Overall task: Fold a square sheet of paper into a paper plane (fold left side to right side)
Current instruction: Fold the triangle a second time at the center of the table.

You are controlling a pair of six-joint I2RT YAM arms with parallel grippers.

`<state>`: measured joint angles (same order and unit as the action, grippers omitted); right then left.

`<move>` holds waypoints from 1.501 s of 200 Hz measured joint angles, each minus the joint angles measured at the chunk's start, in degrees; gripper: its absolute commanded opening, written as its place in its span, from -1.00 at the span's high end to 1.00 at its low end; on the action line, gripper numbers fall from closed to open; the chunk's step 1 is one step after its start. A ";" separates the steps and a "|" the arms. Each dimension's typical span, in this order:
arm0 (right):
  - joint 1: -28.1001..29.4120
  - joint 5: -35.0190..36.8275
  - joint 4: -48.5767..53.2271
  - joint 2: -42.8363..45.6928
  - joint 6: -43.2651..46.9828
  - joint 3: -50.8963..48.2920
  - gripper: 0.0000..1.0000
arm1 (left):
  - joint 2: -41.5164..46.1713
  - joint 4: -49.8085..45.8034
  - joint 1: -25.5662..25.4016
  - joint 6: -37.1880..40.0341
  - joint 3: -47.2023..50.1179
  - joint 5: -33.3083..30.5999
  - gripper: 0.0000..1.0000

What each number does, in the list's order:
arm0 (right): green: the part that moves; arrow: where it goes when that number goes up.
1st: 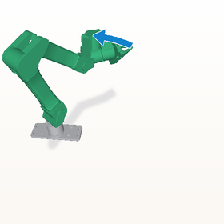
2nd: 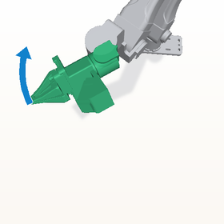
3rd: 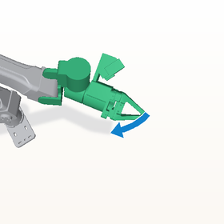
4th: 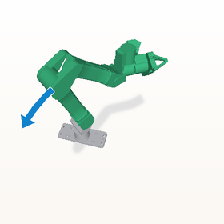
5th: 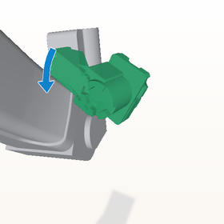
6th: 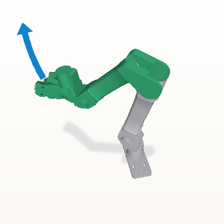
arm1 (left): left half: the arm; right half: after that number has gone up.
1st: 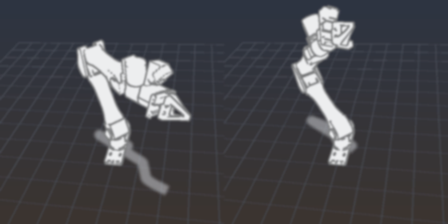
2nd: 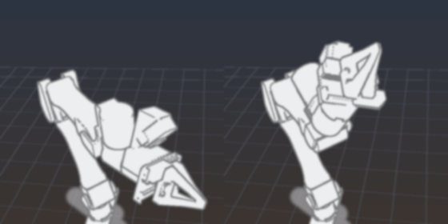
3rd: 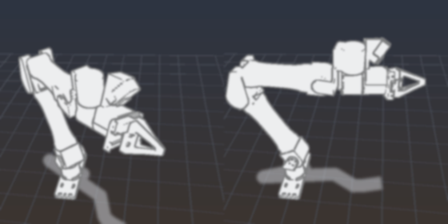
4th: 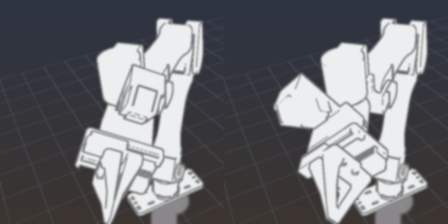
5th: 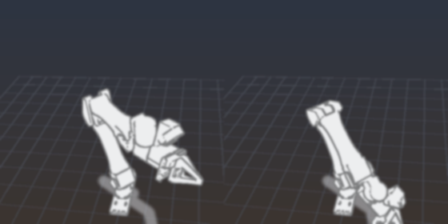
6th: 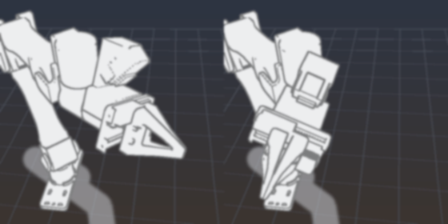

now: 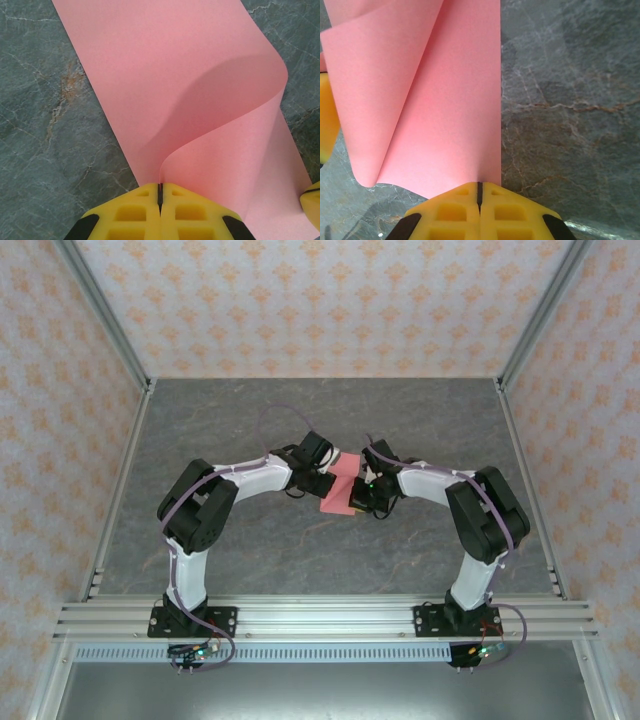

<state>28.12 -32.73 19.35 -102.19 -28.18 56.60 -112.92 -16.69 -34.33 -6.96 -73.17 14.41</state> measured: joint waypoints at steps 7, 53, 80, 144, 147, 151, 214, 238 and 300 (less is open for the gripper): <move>0.00 0.00 0.02 -0.04 0.04 0.04 0.96 | -0.02 -0.09 0.00 0.00 -0.07 -0.02 1.00; 0.00 0.00 0.50 -0.20 0.39 0.39 0.96 | -0.63 -0.33 0.00 0.00 -0.35 -0.24 1.00; 0.00 0.00 0.59 -0.26 0.46 0.42 0.96 | -0.85 -0.50 -0.02 0.00 -0.44 -0.46 1.00; 0.00 -0.02 0.74 -0.35 0.83 0.52 0.96 | -0.87 -0.52 0.00 0.04 -1.05 -1.38 1.00; 0.00 0.00 0.74 -0.35 0.83 0.52 0.96 | -0.87 -0.52 0.00 0.04 -1.05 -1.38 1.00; 0.00 0.00 0.74 -0.35 0.83 0.52 0.96 | -0.87 -0.55 0.00 0.04 -1.05 -1.38 1.00; 0.00 -0.02 0.74 -0.35 0.87 0.52 0.96 | -0.90 -0.59 0.00 0.83 -1.27 -1.38 1.00; 0.00 -0.02 0.74 -0.35 1.01 0.52 0.95 | -1.16 -0.59 0.00 0.85 -1.27 -1.38 1.00; 0.00 -0.02 0.74 -0.37 1.03 0.52 0.95 | -1.95 -0.55 0.00 0.85 -1.27 -1.38 1.00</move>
<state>28.12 -32.75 20.10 -102.56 -27.16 57.12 -114.87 -17.23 -34.33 -6.11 -74.43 13.04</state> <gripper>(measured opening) 0.067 0.054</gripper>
